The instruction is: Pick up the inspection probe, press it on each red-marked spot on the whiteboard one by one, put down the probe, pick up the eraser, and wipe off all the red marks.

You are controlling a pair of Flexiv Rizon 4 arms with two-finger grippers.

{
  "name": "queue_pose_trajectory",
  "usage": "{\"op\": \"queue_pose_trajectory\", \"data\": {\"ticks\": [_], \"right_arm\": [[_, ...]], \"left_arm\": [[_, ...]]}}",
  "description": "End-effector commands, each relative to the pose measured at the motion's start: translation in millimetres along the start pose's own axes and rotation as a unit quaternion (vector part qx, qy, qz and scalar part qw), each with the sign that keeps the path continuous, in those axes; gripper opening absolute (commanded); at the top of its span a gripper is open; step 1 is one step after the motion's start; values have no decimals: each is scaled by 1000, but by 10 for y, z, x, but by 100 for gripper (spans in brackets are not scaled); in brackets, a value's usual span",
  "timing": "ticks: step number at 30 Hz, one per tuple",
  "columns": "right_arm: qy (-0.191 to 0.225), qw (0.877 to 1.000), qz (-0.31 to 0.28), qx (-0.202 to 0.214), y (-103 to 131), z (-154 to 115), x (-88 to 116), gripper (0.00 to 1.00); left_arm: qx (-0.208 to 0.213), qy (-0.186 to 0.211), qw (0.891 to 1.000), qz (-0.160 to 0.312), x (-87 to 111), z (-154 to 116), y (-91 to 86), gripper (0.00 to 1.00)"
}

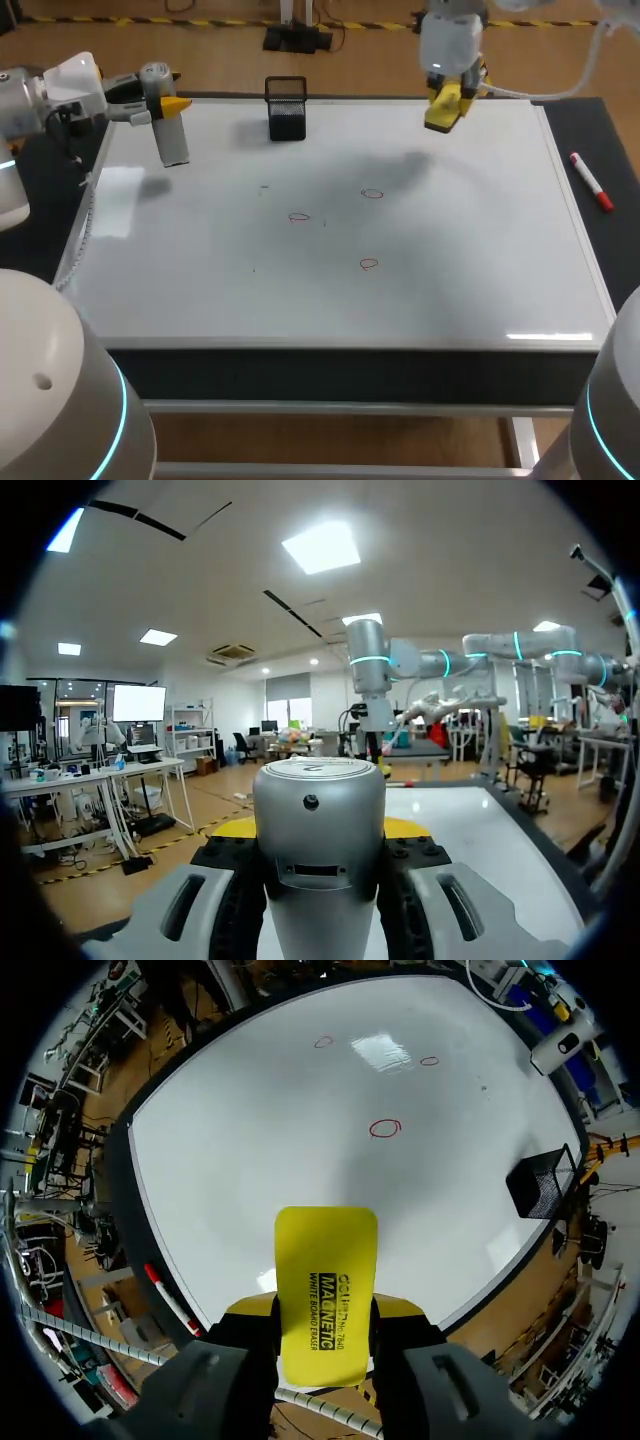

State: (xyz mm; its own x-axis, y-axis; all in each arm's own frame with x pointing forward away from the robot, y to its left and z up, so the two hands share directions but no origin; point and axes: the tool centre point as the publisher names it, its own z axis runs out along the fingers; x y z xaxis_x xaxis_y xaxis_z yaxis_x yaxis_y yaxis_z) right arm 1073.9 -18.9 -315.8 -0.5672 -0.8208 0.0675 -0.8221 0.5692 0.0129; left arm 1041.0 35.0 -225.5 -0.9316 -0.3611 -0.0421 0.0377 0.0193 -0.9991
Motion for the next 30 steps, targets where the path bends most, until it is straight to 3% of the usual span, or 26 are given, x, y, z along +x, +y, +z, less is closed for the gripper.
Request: {"op": "queue_pose_trajectory", "data": {"ticks": [1,11,14,30], "right_arm": [[-13,1000,7,18,42,-63,451,0],[-6,999,32,16,4,-66,739,0],[-24,999,41,6,-11,-93,804,0],[-38,999,32,-5,0,-123,822,0]], "left_arm": [[0,0,1000,1,1,1,-5,0],[0,0,1000,1,1,1,-5,0],[0,0,1000,1,1,1,-5,0],[0,0,1000,1,1,1,-5,0]]}}
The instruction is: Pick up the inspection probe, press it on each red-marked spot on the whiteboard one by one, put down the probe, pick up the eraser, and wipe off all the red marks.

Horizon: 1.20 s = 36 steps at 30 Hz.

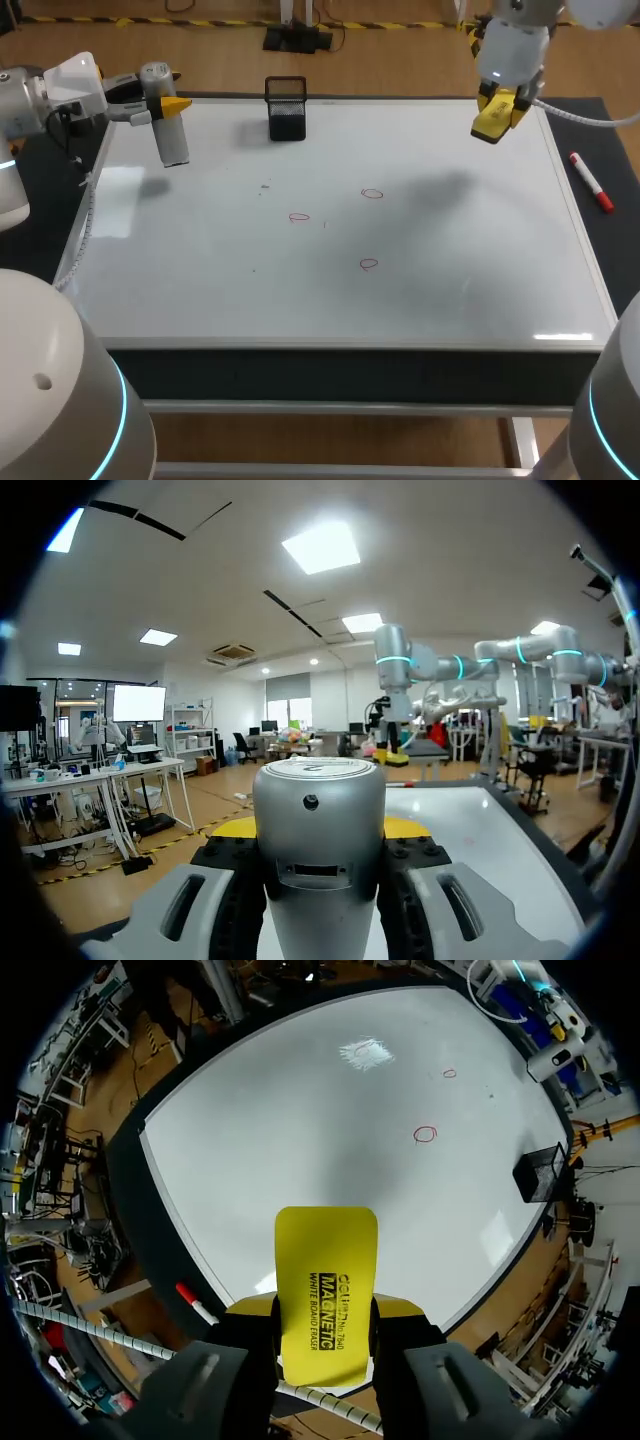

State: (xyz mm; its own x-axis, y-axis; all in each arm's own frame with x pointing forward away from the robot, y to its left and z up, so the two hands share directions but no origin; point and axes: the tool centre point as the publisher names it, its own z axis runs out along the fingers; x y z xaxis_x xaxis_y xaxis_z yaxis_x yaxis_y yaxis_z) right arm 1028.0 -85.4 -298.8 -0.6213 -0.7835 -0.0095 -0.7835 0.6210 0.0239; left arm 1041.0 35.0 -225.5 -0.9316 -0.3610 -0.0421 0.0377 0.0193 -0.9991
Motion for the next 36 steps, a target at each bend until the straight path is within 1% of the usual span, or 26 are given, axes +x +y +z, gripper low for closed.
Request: {"op": "queue_pose_trajectory", "data": {"ticks": [1,9,11,14,17,20,27,29,31,36], "right_arm": [[1,1000,-1,1,-1,-8,3,0],[1,1000,-1,1,-1,-8,3,0],[1,1000,-1,1,-1,-8,3,0],[1,1000,-1,1,-1,-8,3,0],[1,1000,-1,1,-1,-8,3,0],[1,1000,-1,1,-1,-8,3,0],[1,1000,-1,1,-1,-8,3,0],[1,1000,-1,1,-1,-8,3,0],[1,1000,-1,1,-1,-8,3,0],[1,1000,-1,1,-1,-8,3,0]], "left_arm": [[0,0,1000,1,1,1,-5,0],[0,0,1000,1,1,1,-5,0],[-5,10,1000,11,105,130,-141,0],[-7,37,999,17,306,339,-201,0],[2,67,998,16,490,531,-194,0],[9,90,996,13,623,714,-179,0],[29,132,991,8,956,1047,-185,0],[28,155,987,9,1068,1151,-178,0],[29,166,986,8,1188,1224,-183,0],[38,184,982,1,1412,1318,-162,0]]}}
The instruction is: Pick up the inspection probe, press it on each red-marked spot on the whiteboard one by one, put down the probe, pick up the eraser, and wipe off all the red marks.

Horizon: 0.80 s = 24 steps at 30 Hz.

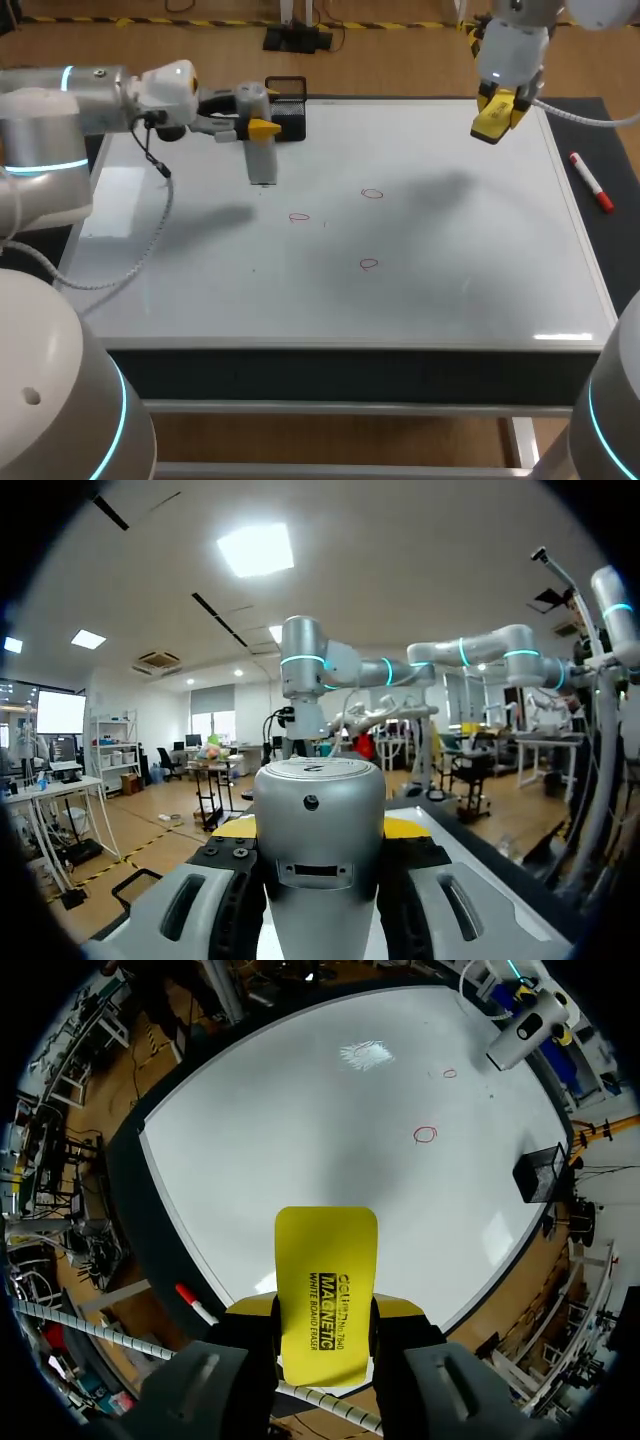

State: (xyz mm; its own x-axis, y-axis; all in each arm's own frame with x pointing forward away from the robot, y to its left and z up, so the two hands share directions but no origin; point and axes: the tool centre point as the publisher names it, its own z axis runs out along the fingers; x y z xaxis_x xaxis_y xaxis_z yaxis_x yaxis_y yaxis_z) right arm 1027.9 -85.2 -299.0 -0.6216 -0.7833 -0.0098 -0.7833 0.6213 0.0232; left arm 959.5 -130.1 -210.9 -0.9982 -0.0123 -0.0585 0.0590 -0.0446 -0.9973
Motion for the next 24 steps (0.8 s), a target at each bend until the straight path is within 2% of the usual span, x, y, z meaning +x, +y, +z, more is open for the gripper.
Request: {"op": "queue_pose_trajectory", "data": {"ticks": [1,12,24], "right_arm": [[1,1000,-1,1,-3,-10,5,0],[1,1000,-1,1,-3,-10,5,0],[1,1000,-1,1,-3,-10,5,0]], "left_arm": [[7,11,1000,-5,62,115,66,0],[11,25,999,-24,282,292,277,0],[16,42,998,-35,303,449,489,0]]}}
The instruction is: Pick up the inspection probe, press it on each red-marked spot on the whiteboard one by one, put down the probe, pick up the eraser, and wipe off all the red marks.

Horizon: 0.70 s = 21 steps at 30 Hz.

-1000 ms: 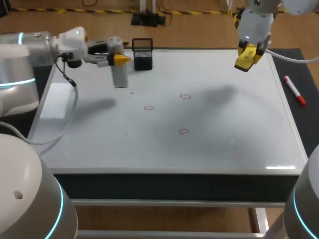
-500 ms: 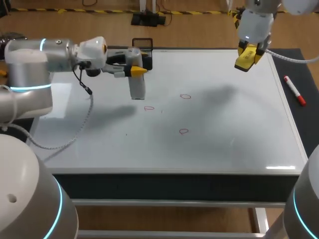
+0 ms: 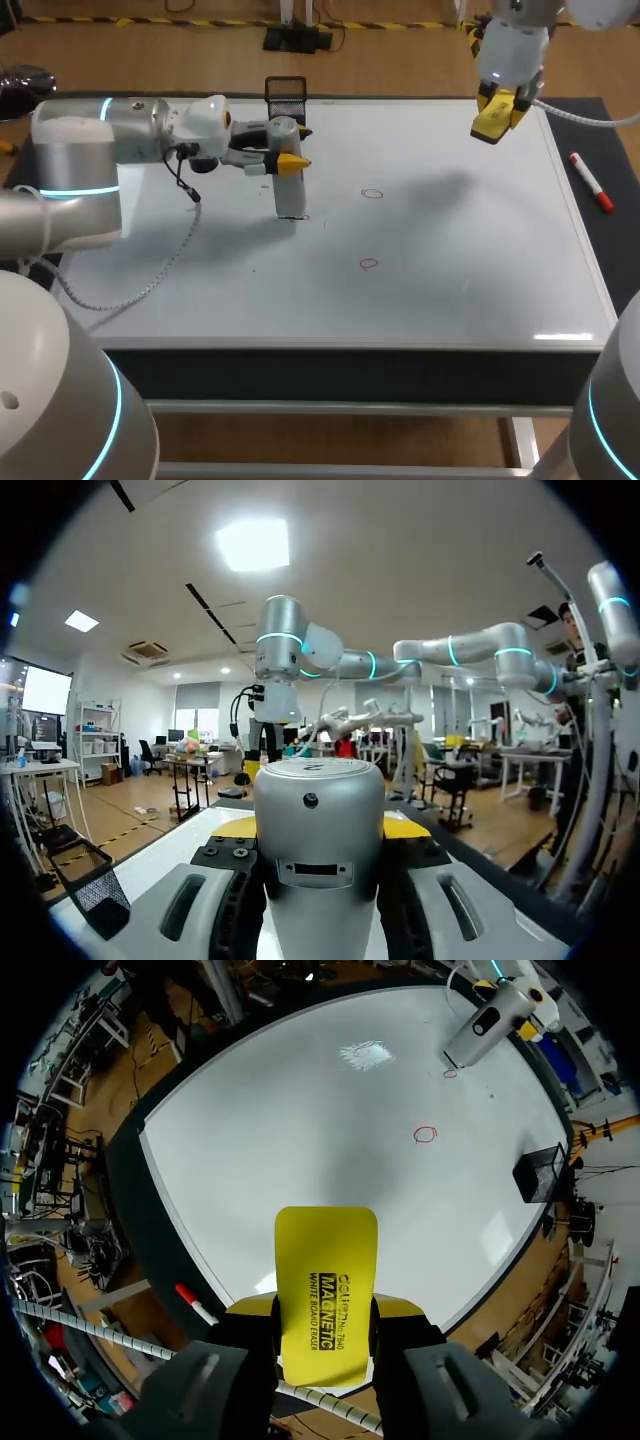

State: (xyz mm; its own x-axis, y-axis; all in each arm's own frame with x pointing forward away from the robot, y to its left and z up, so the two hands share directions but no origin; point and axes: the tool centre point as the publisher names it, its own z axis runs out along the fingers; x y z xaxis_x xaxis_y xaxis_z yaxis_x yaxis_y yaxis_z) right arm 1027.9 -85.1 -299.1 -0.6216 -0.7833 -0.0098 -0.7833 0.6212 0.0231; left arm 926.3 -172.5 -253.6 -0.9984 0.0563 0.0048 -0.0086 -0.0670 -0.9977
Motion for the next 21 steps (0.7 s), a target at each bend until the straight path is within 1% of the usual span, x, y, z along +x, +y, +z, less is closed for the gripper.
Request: {"op": "queue_pose_trajectory", "data": {"ticks": [1,12,21], "right_arm": [[1,1000,-1,1,-4,-11,5,0],[1,1000,-1,1,-4,-11,5,0],[1,1000,-1,1,-4,-11,5,0]], "left_arm": [[3,13,1000,-3,-71,54,77,0],[3,22,1000,-2,-129,68,162,0],[3,28,1000,0,-124,100,226,0]]}}
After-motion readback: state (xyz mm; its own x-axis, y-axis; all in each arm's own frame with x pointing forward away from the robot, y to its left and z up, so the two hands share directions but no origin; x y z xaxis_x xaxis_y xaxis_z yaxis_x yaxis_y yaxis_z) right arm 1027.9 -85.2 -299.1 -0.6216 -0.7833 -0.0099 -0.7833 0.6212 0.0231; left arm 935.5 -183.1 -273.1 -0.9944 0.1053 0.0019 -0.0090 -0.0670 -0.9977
